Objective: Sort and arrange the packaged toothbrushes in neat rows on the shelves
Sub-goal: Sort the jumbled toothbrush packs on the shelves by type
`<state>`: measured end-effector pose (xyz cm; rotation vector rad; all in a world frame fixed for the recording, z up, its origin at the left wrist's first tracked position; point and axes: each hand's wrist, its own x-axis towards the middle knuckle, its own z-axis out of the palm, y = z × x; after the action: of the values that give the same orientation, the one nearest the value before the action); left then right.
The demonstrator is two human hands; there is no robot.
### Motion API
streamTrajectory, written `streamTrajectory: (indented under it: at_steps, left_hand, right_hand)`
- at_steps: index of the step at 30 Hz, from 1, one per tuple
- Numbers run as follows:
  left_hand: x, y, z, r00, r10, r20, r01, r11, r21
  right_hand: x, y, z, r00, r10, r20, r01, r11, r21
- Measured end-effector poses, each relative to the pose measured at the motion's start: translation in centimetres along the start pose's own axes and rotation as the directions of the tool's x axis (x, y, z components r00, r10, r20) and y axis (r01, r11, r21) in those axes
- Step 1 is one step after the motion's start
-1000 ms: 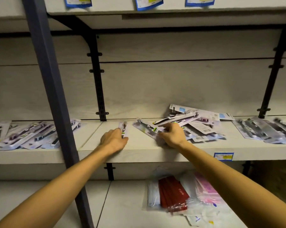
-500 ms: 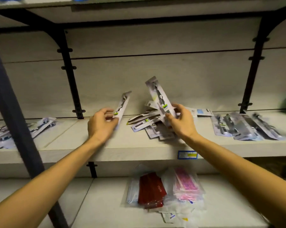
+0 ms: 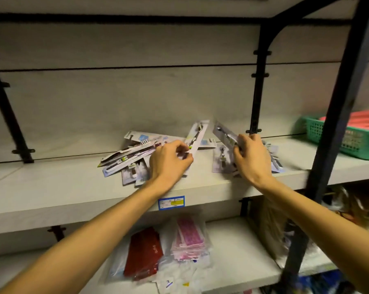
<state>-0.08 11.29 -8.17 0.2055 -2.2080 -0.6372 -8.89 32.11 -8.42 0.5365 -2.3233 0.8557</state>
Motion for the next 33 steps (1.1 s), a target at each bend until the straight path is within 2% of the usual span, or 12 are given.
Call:
streamTrajectory:
  at_steps: [4, 6, 9, 12, 15, 18, 21, 25, 27, 31, 33]
  left_hand:
    - [0.3, 0.2, 1.6, 1.000, -0.005, 0.029, 0.003, 0.997, 0.078]
    - [0.5, 0.0, 1.8, 0.999, 0.000, 0.034, -0.003, 0.995, 0.098]
    - [0.6, -0.4, 1.3, 1.000, 0.006, -0.016, -0.005, 0.995, 0.098]
    - [0.7, -1.3, 0.0, 0.996, -0.033, -0.084, 0.036, 0.999, 0.031]
    - [1.0, -3.0, -1.7, 0.983, -0.107, -0.151, 0.092, 0.990, -0.102]
    - [1.3, -5.3, -3.6, 0.966, -0.194, -0.171, 0.134, 0.941, -0.311]
    - [1.8, -8.3, -5.7, 0.952, -0.276, -0.135, 0.186, 0.867, -0.461]
    - [1.9, -12.1, -7.7, 0.947, -0.311, -0.083, 0.231, 0.836, -0.498]
    - [2.0, -13.7, -8.1, 0.938, -0.338, -0.071, 0.269, 0.844, -0.463]
    - [2.4, -15.2, -8.4, 0.924, -0.382, 0.007, 0.355, 0.851, -0.386]
    - [2.4, -15.4, -8.2, 0.922, -0.386, 0.010, 0.371, 0.878, -0.302]
  right_hand:
    - [1.3, 1.7, -1.2, 0.989, 0.046, 0.140, 0.015, 0.915, -0.403]
    - [2.3, 1.6, -1.4, 0.975, 0.102, 0.196, -0.001, 0.890, -0.456]
    - [3.3, 1.0, -1.0, 0.960, 0.096, 0.262, 0.039, 0.884, -0.467]
    - [3.6, -0.1, 0.2, 0.964, 0.006, 0.266, 0.100, 0.919, -0.383]
    - [3.5, -2.1, 2.1, 0.951, -0.089, 0.297, 0.152, 0.969, -0.195]
    - [3.2, -5.2, 4.9, 0.924, -0.113, 0.366, 0.105, 0.994, 0.043]
    - [3.2, -8.1, 8.1, 0.923, -0.110, 0.368, 0.062, 0.988, 0.141]
    - [3.5, -10.4, 11.0, 0.907, -0.098, 0.410, 0.038, 0.988, 0.152]
    - [3.8, -10.8, 11.8, 0.880, -0.085, 0.466, 0.013, 0.988, 0.155]
    - [4.8, -11.1, 12.4, 0.844, -0.019, 0.535, -0.141, 0.956, 0.256]
    - [5.4, -11.5, 12.4, 0.860, 0.036, 0.509, -0.211, 0.933, 0.291]
